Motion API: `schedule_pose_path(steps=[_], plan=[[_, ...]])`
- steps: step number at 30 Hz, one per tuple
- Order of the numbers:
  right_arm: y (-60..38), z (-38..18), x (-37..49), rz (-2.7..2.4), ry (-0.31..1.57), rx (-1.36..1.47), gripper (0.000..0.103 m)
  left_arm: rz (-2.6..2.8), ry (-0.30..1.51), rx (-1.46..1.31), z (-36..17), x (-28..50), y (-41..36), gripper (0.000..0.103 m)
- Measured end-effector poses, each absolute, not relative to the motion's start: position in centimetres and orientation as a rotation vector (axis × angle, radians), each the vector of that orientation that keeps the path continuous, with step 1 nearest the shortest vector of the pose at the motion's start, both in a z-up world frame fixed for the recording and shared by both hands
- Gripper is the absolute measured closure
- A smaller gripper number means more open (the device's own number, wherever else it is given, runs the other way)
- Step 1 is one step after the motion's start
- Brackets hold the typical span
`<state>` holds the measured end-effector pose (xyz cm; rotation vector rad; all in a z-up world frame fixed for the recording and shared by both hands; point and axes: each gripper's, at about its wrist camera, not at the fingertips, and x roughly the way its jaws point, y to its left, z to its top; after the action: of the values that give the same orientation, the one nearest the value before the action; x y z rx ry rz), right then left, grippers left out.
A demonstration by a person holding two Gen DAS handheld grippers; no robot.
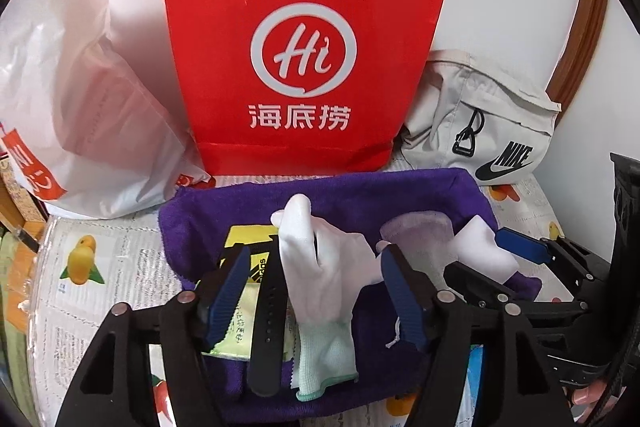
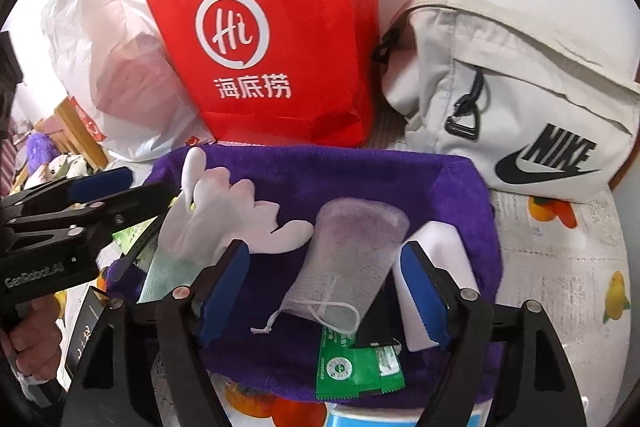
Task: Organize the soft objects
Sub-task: 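Open the right tool onto the towel while the left tool releases the glove there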
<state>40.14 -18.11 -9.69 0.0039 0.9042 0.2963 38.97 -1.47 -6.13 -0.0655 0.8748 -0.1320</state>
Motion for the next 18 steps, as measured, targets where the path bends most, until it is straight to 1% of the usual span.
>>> schedule_pose_path(steps=[5,9,11,12,15,16,17,18], plan=[[-18.2,-8.8,39.5,0.287,0.91,0.018,0.025,-0.132,0.87,-0.046,-5.0,38.1,-1.6,0.032],[-18.3,-8.1,37.8,0.262,0.897,0.011,0.025,-0.119,0.848,-0.043,-3.5,37.0,-1.5,0.024],[-18.4,-7.6,36.7,0.24,0.887,-0.008,0.022,-0.108,0.842,-0.037,-2.9,36.2,-1.6,0.019],[-18.5,-7.2,35.8,0.229,0.871,-0.022,0.019,-0.11,0.841,-0.034,-2.6,35.6,-1.6,0.016],[-18.4,-6.2,33.2,0.204,0.827,-0.067,0.006,-0.118,0.837,-0.027,-1.9,33.6,-1.7,0.016],[-18.4,-5.7,32.0,0.188,0.818,-0.077,0.004,-0.121,0.832,-0.026,-1.5,32.6,-1.7,0.015],[-18.5,-5.4,31.2,0.178,0.816,-0.077,0.004,-0.121,0.83,-0.028,-1.1,31.5,-1.7,0.012],[-18.5,-5.1,30.4,0.173,0.814,-0.073,0.004,-0.117,0.828,-0.032,-0.8,30.6,-1.6,0.006]])
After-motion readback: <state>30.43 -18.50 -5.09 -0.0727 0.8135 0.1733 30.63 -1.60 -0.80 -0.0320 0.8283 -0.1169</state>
